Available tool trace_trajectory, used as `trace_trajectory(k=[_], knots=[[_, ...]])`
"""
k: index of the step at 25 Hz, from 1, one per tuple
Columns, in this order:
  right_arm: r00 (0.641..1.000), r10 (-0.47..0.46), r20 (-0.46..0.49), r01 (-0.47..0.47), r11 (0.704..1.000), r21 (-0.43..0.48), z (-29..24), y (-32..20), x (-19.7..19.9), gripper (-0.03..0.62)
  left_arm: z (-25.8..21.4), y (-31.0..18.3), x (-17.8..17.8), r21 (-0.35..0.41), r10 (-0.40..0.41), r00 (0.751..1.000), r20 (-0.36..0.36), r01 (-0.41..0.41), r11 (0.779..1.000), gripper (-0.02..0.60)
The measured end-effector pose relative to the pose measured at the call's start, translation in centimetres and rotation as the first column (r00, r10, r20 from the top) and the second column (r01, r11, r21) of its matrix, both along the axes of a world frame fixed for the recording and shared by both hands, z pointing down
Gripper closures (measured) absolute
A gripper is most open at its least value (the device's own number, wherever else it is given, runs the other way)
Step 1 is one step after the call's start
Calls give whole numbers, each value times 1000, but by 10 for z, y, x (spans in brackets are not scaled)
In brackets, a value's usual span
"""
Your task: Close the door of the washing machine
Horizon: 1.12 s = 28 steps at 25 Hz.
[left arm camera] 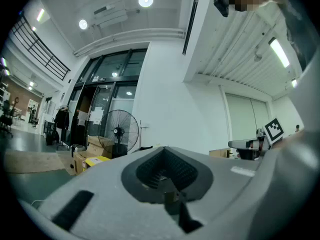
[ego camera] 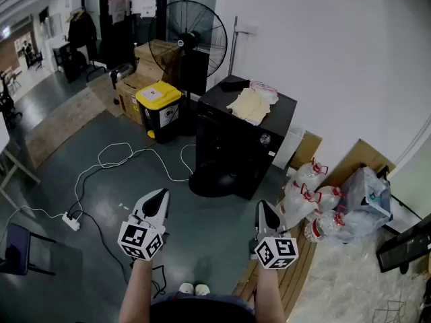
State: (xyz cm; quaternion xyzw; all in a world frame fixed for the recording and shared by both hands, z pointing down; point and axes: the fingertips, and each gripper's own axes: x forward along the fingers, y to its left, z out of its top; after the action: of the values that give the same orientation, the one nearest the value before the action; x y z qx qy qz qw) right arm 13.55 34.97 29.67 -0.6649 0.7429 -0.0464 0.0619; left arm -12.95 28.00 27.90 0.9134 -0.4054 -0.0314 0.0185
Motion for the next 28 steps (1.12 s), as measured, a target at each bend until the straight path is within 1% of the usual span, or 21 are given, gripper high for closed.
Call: trace_trajectory(k=[11,17,22,27,28], knots=[[1000,-8,2,8,1000,3,2,-2,-5,582,5,0,-4,-5,-6,1000,1,6,1000,583],[1000,-12,5,12,1000,-11,5,-2,-7,582,7,0,-4,-11,-4,1000,1,4,1000,583],[999,-29,18,29,999,-18,10,-4,-11,580,11,0,-5,-22,-6,1000,7,7,1000,584],[998,-56,24,56,998,-7,9,-7,-17,580,13,-1,-6,-29,-12,1000,10,12,999,583],[997,-68,29,68,998,-4,9,-7,-18,570,13,0,-6,-30,-13,1000,11,13,999,583]])
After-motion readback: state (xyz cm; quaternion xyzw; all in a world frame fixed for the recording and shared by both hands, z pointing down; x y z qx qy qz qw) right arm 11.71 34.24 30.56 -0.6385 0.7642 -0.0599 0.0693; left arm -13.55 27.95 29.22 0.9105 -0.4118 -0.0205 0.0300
